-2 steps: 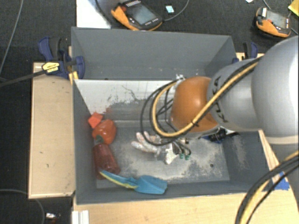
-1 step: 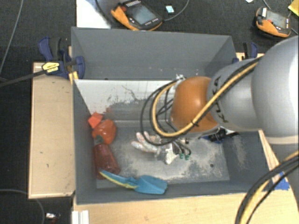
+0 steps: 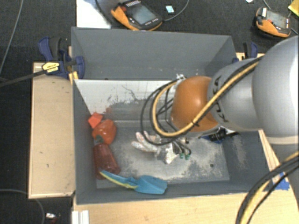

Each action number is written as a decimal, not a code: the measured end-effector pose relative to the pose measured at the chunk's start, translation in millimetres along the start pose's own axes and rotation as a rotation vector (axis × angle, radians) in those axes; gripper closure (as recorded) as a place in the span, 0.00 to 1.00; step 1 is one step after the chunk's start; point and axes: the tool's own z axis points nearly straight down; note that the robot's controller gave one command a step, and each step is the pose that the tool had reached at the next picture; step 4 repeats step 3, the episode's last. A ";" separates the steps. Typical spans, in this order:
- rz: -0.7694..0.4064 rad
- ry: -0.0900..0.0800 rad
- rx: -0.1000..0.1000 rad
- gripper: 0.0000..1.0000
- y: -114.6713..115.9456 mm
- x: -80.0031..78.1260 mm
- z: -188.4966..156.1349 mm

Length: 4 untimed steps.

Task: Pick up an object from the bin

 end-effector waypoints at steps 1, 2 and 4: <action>0.001 -0.003 -0.001 1.00 0.1 -0.5 -2.2; 0.003 -0.005 -0.002 1.00 0.2 -0.7 -7.2; 0.005 -0.007 -0.002 1.00 0.2 -1.0 -16.6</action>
Offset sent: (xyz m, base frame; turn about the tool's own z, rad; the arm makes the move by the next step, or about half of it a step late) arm 0.0003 0.0001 0.0123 0.0008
